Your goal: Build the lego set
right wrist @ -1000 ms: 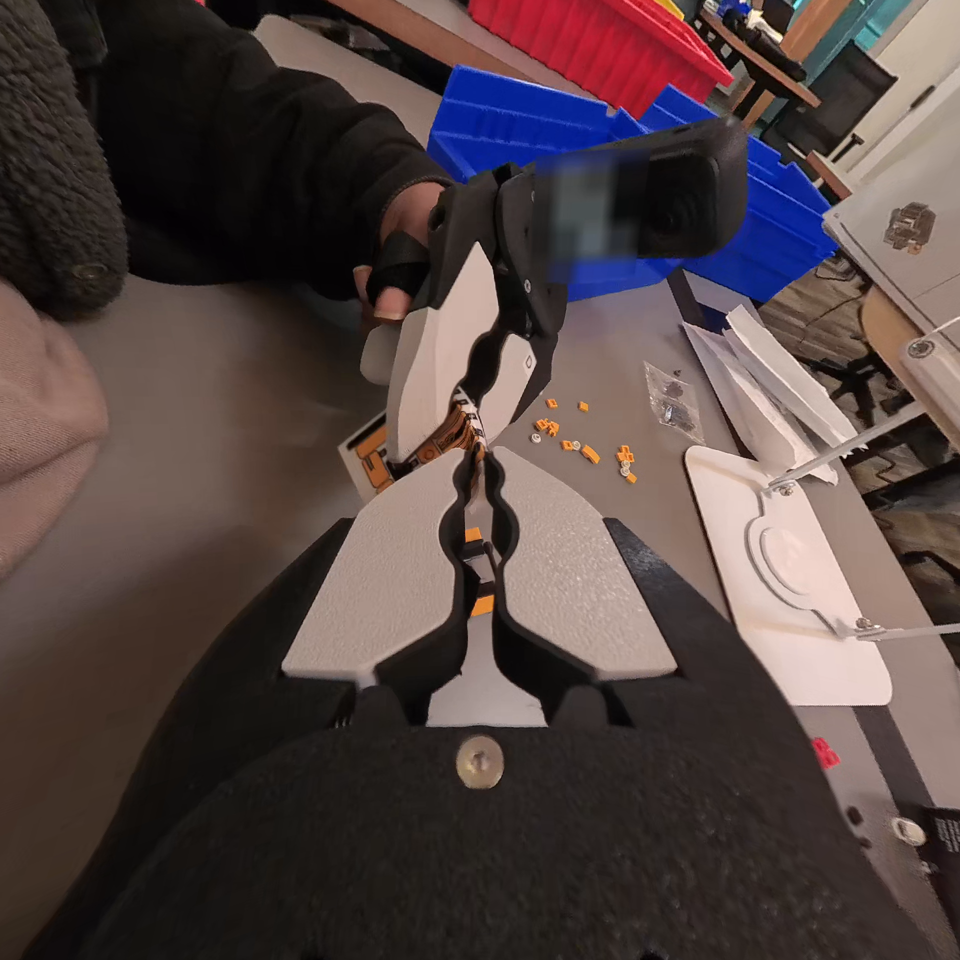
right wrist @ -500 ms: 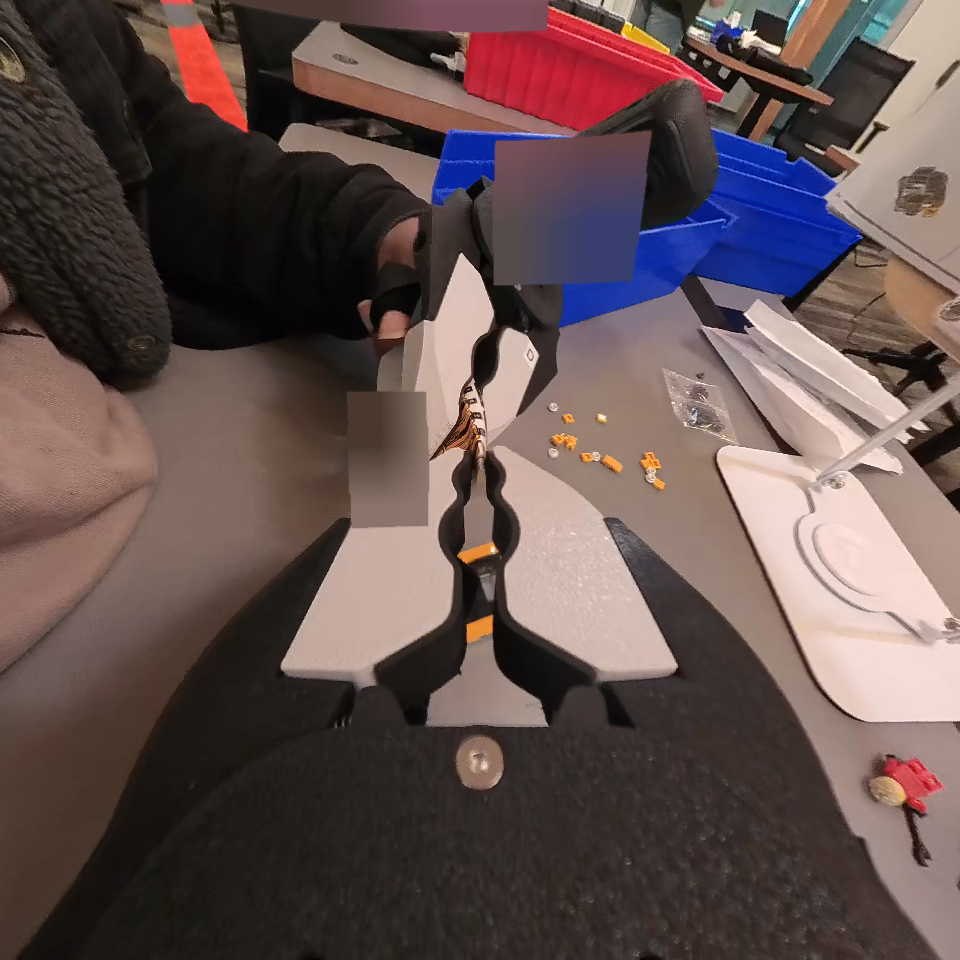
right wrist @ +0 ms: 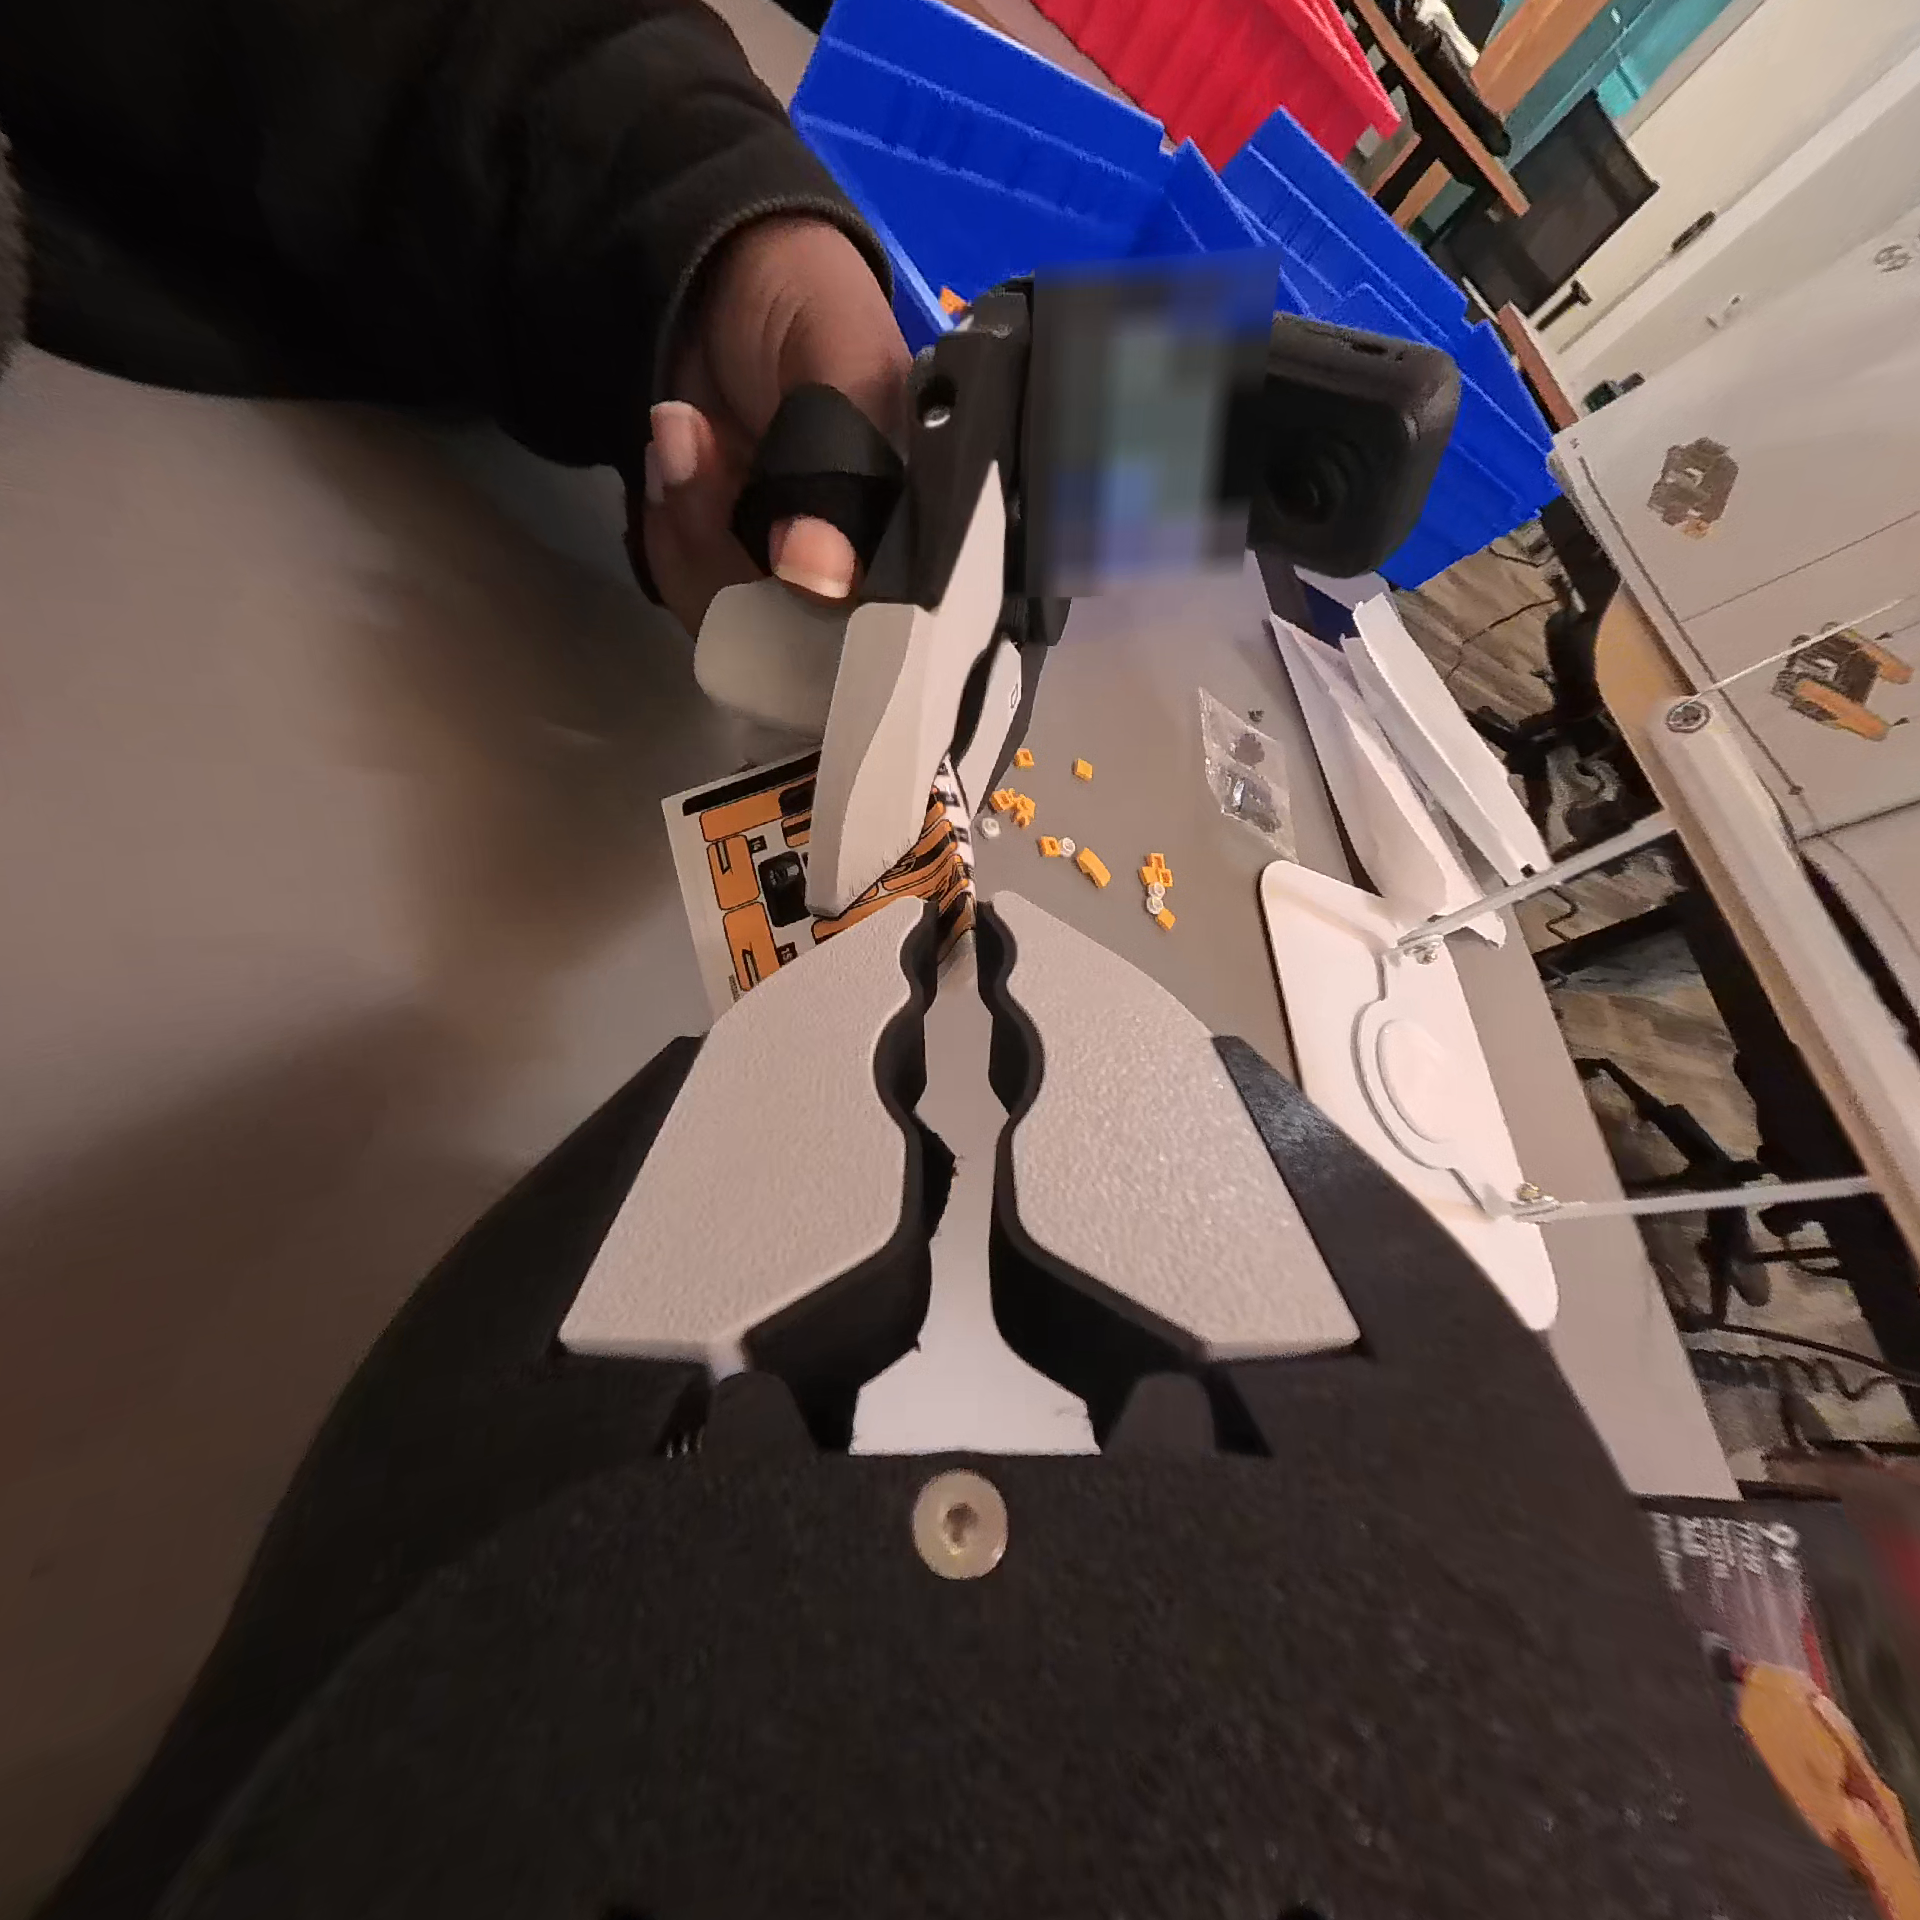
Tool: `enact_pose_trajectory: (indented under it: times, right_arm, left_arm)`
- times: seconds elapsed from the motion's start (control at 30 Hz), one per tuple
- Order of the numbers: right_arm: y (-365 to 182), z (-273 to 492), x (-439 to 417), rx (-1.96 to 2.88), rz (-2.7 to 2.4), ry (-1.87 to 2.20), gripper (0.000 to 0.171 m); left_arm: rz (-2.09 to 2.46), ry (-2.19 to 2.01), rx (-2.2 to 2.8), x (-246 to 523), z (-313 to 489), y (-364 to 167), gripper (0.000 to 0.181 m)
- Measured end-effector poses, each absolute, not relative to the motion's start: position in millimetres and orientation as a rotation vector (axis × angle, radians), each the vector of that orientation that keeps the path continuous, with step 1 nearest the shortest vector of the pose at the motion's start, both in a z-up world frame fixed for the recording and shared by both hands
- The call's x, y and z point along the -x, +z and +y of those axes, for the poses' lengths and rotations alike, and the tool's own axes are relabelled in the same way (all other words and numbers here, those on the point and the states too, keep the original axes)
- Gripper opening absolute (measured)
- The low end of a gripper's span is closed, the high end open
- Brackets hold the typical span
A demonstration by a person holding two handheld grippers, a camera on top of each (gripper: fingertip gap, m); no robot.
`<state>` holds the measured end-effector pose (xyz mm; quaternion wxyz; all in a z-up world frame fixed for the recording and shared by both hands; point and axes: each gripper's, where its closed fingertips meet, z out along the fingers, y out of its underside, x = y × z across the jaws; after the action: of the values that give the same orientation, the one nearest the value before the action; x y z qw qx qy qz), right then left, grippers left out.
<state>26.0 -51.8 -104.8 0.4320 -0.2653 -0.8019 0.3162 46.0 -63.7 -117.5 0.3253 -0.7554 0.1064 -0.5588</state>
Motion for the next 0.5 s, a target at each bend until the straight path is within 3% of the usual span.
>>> enact_pose_trajectory:
  times: [0.3, 0.5]
  right_arm:
    - [-113.5, -50.5, -25.5, 0.574, -2.022, 0.631, 0.001]
    - [-112.5, -51.6, -28.0, 0.717, -2.027, 0.853, 0.002]
  left_arm:
    - [0.197, -1.549, 1.989, -44.3, -61.9, -122.3, 0.000]
    - [0.209, -1.555, 1.986, -45.8, -63.1, -122.0, 0.000]
